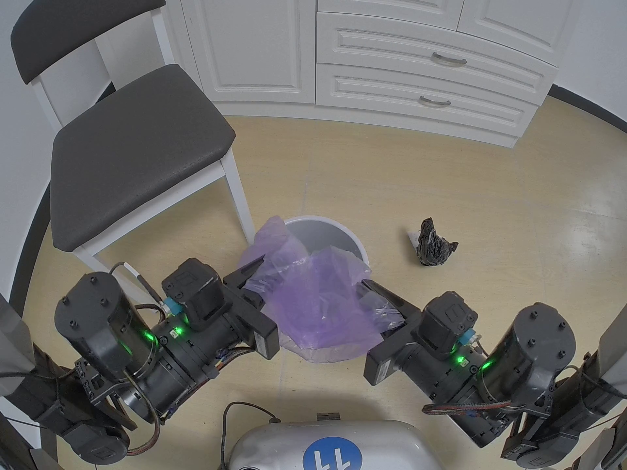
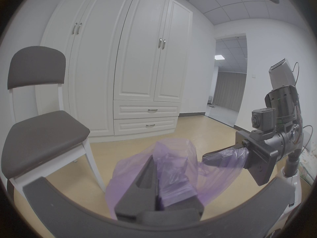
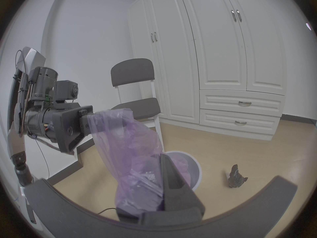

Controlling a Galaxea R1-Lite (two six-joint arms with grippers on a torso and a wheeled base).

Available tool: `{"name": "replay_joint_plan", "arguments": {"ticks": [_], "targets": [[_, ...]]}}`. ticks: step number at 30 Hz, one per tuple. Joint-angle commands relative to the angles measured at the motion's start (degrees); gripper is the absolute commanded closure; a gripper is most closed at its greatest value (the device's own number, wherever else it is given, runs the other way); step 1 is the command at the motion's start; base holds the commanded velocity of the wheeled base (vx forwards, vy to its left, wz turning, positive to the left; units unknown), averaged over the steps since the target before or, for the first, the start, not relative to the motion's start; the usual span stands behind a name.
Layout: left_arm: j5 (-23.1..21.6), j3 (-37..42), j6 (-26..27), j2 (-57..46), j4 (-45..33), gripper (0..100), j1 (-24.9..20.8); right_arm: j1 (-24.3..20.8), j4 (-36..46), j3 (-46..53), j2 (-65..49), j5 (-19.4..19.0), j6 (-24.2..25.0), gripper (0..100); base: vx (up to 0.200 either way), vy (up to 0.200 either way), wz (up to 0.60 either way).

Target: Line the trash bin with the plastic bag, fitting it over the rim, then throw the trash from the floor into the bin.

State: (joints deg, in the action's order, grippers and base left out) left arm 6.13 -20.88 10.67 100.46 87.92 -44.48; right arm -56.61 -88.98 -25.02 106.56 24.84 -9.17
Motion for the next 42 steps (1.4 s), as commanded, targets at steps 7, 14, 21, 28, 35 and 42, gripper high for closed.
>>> {"name": "replay_joint_plan", "arguments": {"ticks": [7,14,21,28,35,42], "targets": [[0.0,-4.5,-4.4,6.6,0.0,100,5.5,1.6,-1.0,-3.3,4.4,0.3,1.4,100,0.000,0.000,0.00],[0.1,-5.5,-6.0,6.3,0.0,100,5.5,3.5,-1.0,-3.6,4.0,0.3,1.3,100,0.000,0.000,0.00],[0.1,-6.2,-6.4,7.6,0.0,100,5.5,5.5,-1.0,-4.9,5.5,0.2,1.4,100,0.000,0.000,0.00],[0.1,-9.7,-8.0,13.4,0.0,100,9.2,9.2,-1.0,-7.9,9.6,-0.1,3.3,100,0.000,0.000,0.00],[-0.1,-13.3,-12.1,17.0,0.0,100,12.1,12.6,-1.0,-12.3,13.2,-0.3,5.8,100,0.000,0.000,0.00],[-0.1,-14.1,-13.0,18.5,0.0,100,12.1,13.8,-1.0,-13.5,15.1,-1.6,6.0,100,0.000,0.000,0.00]]}}
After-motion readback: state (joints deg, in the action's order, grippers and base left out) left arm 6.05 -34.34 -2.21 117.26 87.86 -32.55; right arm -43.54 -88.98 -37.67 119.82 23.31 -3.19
